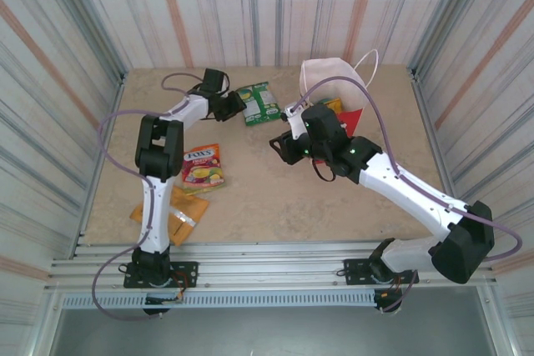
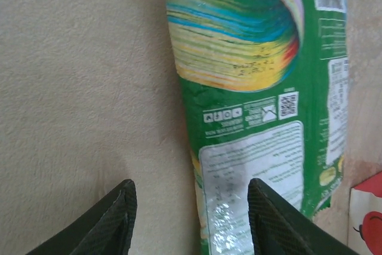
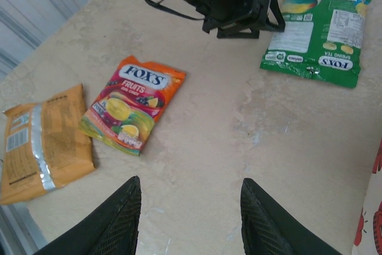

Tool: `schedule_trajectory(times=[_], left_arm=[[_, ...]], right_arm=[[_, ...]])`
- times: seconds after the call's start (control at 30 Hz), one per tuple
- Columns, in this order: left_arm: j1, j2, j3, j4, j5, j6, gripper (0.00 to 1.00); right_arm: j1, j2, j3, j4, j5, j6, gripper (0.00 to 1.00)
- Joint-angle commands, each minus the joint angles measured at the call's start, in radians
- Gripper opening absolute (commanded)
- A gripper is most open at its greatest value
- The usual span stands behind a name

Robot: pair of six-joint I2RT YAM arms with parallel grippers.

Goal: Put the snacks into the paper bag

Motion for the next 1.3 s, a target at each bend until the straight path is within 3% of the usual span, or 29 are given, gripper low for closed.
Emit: schedule_trajectory(times=[0.0, 0.37, 0.67, 0.8, 1.27], left_arm=[[0.009, 0.033, 0.042, 0.012, 0.022, -0.03, 0.53], [0.001, 0.118, 0.123, 0.04, 0.063, -0.069, 0.46], [-0.019, 0.18, 0.212, 0.021, 0.097, -0.065, 0.14], [-0.022, 0.108, 0.151, 0.054, 0.091, -0.029, 0.0], [-0.057, -0.314, -0.157, -0.024, 0.077, 0.301, 0.0]], right_arm=[[0.008, 0.001, 0.038, -0.041, -0.003, -0.001, 0.47], [0.009, -0.004, 0.046, -0.054, 0.004, 0.004, 0.47], [0.01, -0.022, 0.039, -0.052, 0.017, 0.006, 0.46], [0.01, -0.045, 0.021, -0.035, 0.03, 0.006, 0.46], [-0.013, -0.107, -0.018, -0.009, 0.055, -0.045, 0.46]])
